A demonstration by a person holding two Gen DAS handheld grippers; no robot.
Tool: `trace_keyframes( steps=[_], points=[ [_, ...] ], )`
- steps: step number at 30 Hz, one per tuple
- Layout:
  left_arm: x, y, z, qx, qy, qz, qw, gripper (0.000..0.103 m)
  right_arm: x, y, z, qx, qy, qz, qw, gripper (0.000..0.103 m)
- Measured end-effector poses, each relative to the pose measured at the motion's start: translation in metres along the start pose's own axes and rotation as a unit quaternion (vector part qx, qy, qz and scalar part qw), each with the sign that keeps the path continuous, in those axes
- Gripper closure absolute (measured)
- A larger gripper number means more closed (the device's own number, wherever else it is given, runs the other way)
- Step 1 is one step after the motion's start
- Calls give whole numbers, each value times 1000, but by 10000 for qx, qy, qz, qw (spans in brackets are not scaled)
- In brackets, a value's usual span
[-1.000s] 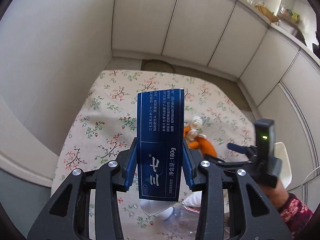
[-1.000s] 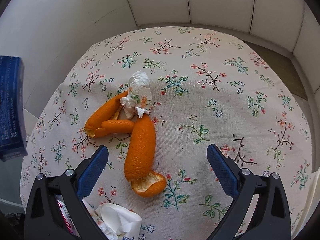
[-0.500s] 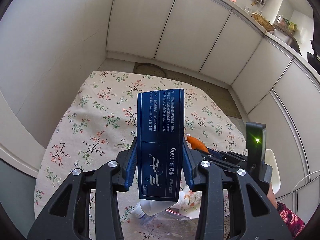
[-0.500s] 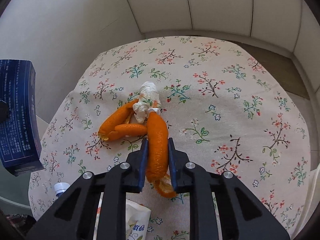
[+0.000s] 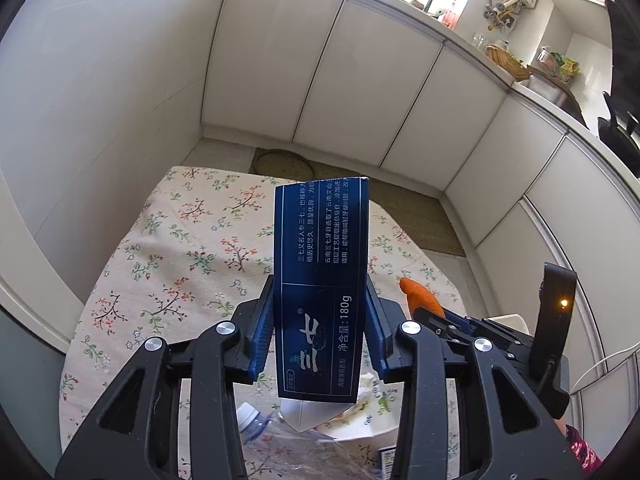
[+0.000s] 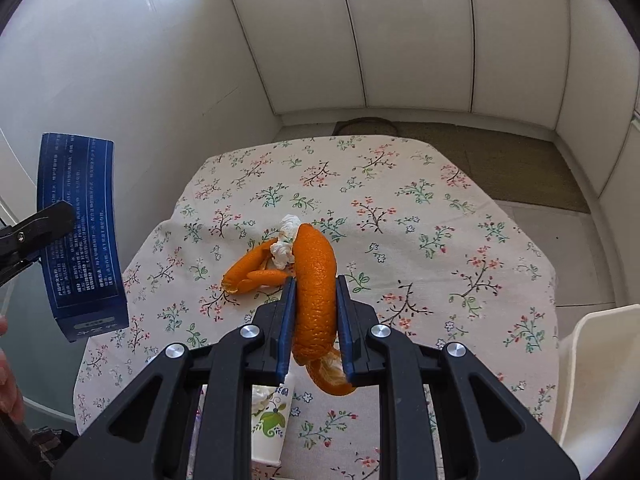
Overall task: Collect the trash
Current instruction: 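Carry the orange peel over the bin and open the right tool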
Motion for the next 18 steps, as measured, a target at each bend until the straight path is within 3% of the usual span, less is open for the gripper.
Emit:
trace_keyframes(
  steps=[18],
  points=[
    [-61, -7, 1, -220, -245, 229, 9992, 65, -55, 0, -80, -657, -695, 255, 9951, 84]
  ],
)
Point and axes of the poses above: each gripper's, at about its wrist camera, not at the fingertips, and z roughly the way its jaws point, x to its left, y to its top, the point moved 8 cm from there along z, roughly the way its jaws point, and after that the axes turned 5 degrees about -z, right-handed, at the moved point
